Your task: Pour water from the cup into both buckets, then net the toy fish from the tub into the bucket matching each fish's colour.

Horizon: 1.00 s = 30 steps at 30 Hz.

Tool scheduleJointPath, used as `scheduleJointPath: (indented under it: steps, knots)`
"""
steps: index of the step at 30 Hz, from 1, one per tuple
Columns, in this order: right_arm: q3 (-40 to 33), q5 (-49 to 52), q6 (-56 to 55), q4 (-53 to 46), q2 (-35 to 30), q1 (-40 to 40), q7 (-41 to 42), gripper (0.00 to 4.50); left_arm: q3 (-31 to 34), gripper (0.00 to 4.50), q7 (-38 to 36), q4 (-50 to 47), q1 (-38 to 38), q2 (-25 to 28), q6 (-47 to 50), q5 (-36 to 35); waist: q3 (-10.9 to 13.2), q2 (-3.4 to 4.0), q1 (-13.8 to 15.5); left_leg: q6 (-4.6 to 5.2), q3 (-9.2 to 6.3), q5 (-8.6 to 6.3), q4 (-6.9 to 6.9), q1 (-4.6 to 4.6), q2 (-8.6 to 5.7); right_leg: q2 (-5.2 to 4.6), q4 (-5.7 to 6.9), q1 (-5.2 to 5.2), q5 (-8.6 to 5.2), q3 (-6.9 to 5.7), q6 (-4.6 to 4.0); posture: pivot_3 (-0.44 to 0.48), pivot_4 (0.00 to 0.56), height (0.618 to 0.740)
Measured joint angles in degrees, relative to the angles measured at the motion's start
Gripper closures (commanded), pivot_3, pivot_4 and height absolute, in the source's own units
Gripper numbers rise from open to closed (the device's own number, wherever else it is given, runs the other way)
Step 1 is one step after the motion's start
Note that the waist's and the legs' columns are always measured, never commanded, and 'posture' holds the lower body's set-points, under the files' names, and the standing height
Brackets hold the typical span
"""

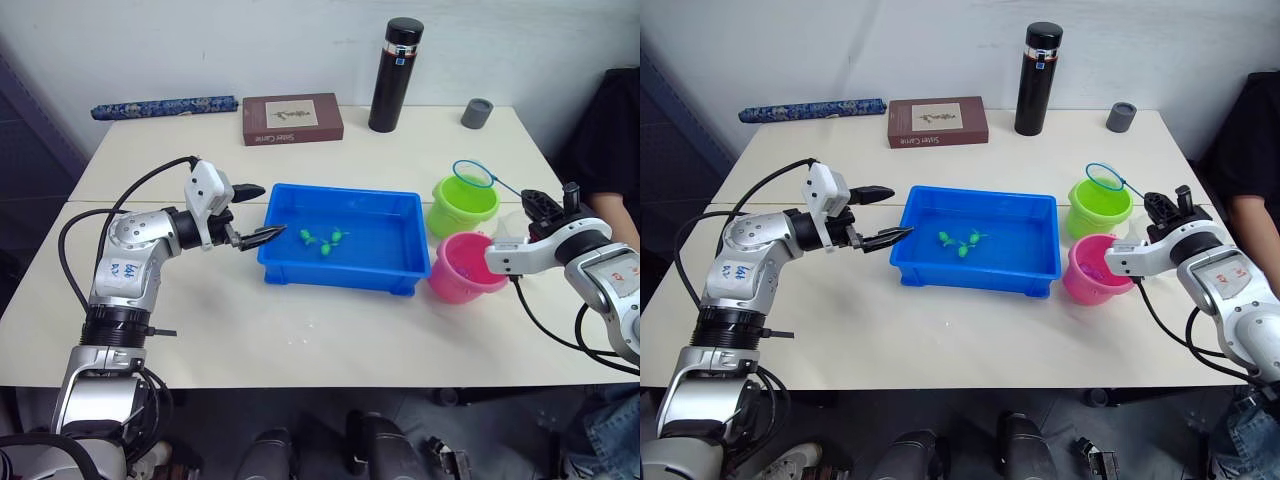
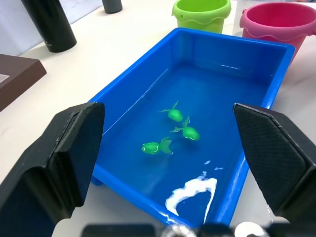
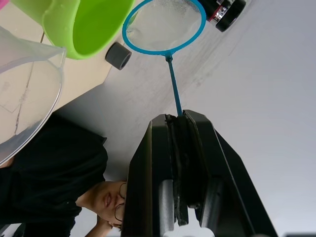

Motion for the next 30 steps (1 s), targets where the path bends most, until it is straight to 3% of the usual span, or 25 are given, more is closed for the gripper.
scheduleJointPath:
  steps: [14,18,23,30]
  knots:
    - [-3.65,2.27,0.59,-1.11,2.98,-0.74,2.80,4.50,0.01,0.02,-0.22,0.00,0.00,-0.48,0.00,0.36,0.00,0.00,0.01,0.00,0.00,0.00,0.03,0.00,0.00,0.01,0.04,0.01,0.00,0.00,0.00,0.000,0.150,0.740]
    - [-9.05,14.55,6.43,-2.62,10.48,-2.58,10.94,4.50,0.17,0.02,-0.27,-0.03,0.05,-0.45,0.01,0.36,0.00,0.00,0.01,0.00,0.00,0.00,0.08,0.01,0.01,0.04,0.08,0.05,0.01,0.00,0.01,0.000,0.150,0.740]
    - [-13.76,28.01,14.69,-4.31,14.47,-8.86,20.90,4.50,0.68,0.02,-0.20,-0.03,0.15,-0.05,0.09,0.34,0.00,0.00,-0.10,0.00,-0.01,0.00,0.08,0.06,0.02,0.04,0.16,0.04,0.01,0.01,0.01,0.000,0.150,0.740]
    - [-15.37,45.11,36.32,-9.38,21.02,-16.35,31.99,4.50,2.77,0.02,0.38,-0.85,2.61,2.13,1.00,0.09,0.00,0.00,-0.02,0.02,-0.06,0.00,0.07,0.05,0.02,-0.02,0.18,0.02,0.01,0.02,0.00,0.000,0.150,0.740]
